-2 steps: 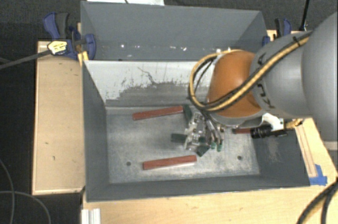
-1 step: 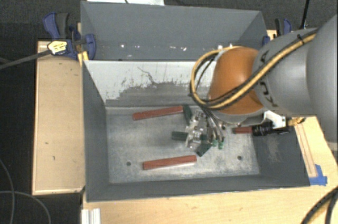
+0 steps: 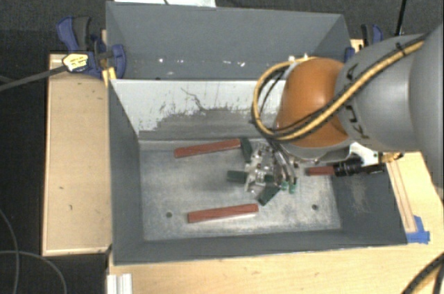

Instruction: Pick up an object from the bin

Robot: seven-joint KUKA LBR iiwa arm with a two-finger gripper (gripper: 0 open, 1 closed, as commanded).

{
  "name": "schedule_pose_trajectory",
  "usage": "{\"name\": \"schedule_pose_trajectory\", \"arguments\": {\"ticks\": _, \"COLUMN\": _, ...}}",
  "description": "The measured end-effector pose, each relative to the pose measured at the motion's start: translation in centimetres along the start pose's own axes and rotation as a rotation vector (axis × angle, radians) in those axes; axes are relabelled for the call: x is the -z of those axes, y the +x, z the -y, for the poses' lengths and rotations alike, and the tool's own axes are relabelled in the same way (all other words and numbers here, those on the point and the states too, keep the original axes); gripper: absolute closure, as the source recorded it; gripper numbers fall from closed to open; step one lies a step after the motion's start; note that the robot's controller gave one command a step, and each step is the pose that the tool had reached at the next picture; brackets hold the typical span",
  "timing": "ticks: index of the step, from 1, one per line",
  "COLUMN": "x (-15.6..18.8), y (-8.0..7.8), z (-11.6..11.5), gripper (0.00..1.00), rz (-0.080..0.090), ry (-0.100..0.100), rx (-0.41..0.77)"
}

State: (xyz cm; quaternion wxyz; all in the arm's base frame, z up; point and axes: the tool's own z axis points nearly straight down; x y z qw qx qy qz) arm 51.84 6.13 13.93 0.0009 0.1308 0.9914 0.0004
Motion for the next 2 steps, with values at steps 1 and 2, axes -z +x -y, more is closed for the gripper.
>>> {"name": "schedule_pose_trajectory", "arguments": {"ticks": 1, "x": 1.1, "y": 0.0, "z": 0.0, "gripper": 1.0, "rz": -0.002, "ry": 0.001, "rx": 0.001}}
{"name": "schedule_pose_trajectory", "arguments": {"ticks": 2, "x": 2.5, "y": 0.0, "z": 0.0, "gripper": 1.0, "rz": -0.002, "ry": 0.0, "rx": 0.003}}
